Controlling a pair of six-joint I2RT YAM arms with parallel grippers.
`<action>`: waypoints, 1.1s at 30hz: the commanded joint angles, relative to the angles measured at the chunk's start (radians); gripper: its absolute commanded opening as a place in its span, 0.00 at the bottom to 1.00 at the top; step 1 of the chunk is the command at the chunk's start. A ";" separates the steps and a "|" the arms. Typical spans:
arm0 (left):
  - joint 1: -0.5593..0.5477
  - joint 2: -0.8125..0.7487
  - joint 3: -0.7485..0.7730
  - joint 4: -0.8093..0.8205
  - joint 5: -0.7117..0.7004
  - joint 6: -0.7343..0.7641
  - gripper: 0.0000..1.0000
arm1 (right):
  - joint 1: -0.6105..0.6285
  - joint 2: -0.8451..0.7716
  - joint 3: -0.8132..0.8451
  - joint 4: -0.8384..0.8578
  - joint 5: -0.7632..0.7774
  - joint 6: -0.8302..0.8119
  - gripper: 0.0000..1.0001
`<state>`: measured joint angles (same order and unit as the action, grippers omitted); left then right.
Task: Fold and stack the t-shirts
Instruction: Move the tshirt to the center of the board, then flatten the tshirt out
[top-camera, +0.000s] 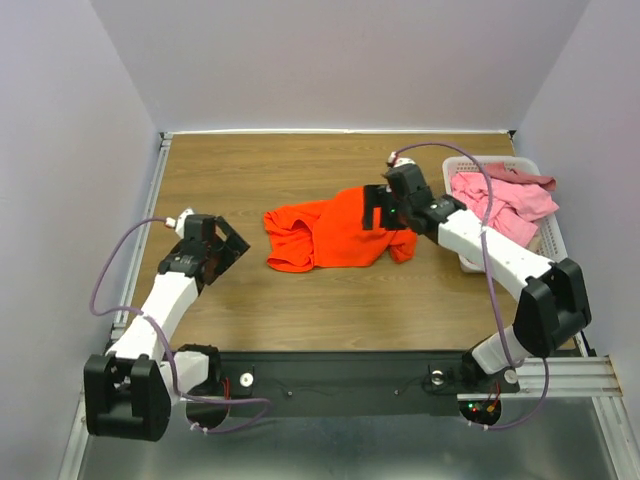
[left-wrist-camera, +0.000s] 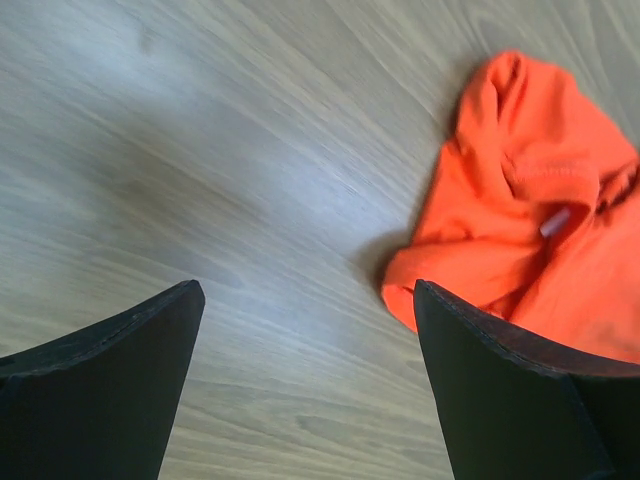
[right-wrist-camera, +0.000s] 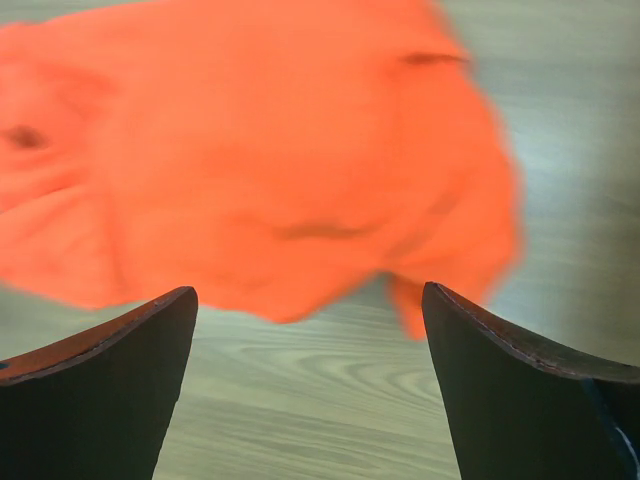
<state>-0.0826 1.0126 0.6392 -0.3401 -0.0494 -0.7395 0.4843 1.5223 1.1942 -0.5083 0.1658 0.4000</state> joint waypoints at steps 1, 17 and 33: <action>-0.109 0.073 -0.001 0.148 0.043 -0.037 0.97 | 0.190 0.036 -0.013 0.137 0.046 -0.015 1.00; -0.218 0.438 0.054 0.335 0.161 -0.052 0.67 | 0.376 0.360 0.153 0.214 0.035 0.151 0.89; -0.226 0.492 0.054 0.362 0.163 -0.028 0.00 | 0.418 0.437 0.174 0.214 0.066 0.197 0.39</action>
<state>-0.3023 1.5078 0.6888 0.0128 0.1215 -0.7853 0.8906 1.9457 1.3308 -0.3286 0.1913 0.5758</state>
